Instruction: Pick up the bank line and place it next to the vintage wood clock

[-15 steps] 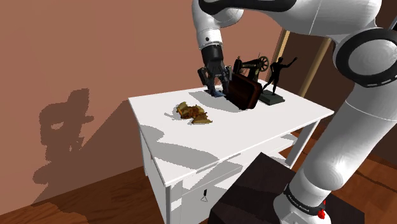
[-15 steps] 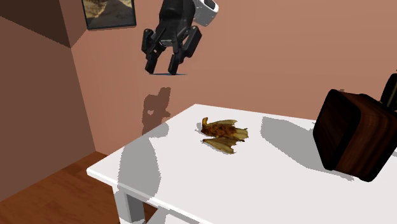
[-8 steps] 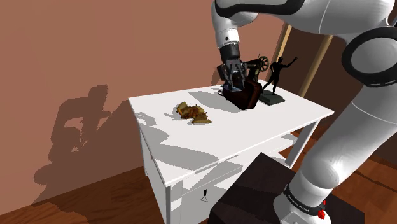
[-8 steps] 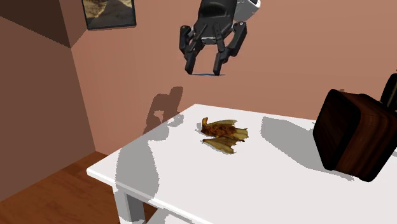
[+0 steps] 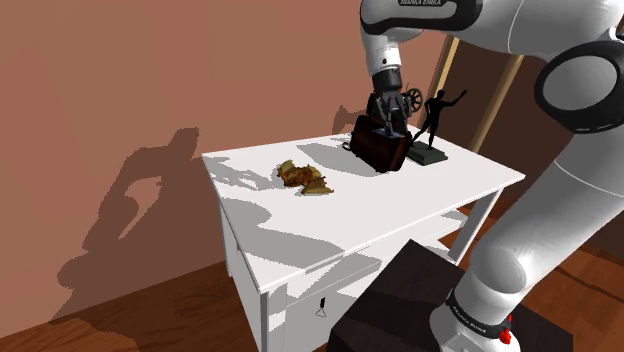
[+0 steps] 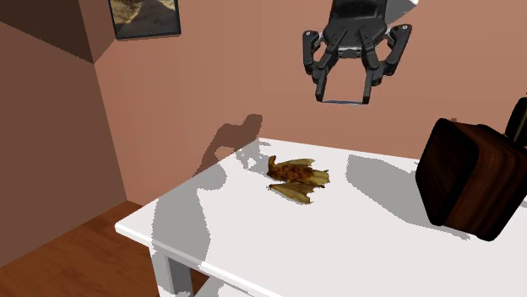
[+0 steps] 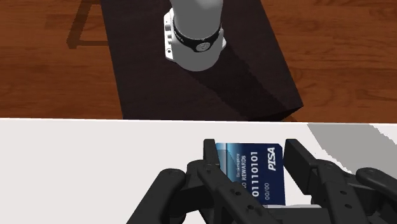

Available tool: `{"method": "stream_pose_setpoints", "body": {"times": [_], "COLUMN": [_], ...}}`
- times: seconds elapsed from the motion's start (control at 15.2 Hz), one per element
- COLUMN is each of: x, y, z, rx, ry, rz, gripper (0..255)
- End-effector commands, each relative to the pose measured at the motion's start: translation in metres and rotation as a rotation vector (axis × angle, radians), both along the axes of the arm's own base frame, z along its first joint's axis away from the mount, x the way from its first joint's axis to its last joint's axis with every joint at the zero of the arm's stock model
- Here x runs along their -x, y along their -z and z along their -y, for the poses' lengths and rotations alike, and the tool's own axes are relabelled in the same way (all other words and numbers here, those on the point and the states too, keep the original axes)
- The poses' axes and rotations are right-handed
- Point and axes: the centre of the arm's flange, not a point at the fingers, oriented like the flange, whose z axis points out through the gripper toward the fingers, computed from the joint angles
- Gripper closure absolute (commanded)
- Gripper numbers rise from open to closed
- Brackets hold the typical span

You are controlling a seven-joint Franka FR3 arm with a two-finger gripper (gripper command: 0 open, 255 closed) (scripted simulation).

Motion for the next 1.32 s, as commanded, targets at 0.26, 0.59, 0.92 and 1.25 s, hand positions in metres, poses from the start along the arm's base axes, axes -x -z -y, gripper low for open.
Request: {"method": "stream_pose_setpoints", "body": {"times": [0.26,0.59,0.92,1.25], "x": [0.015,0.026,0.038,0.049], "y": [-0.001,-0.001,-0.001,-0.001], "z": [0.080,0.145,0.210,0.275], "rx": [0.000,0.000,0.000,0.000], "ry": [-0.001,-0.001,-0.001,-0.001], "rz": [0.000,0.000,0.000,0.000], "gripper": [255,255,255,255]}}
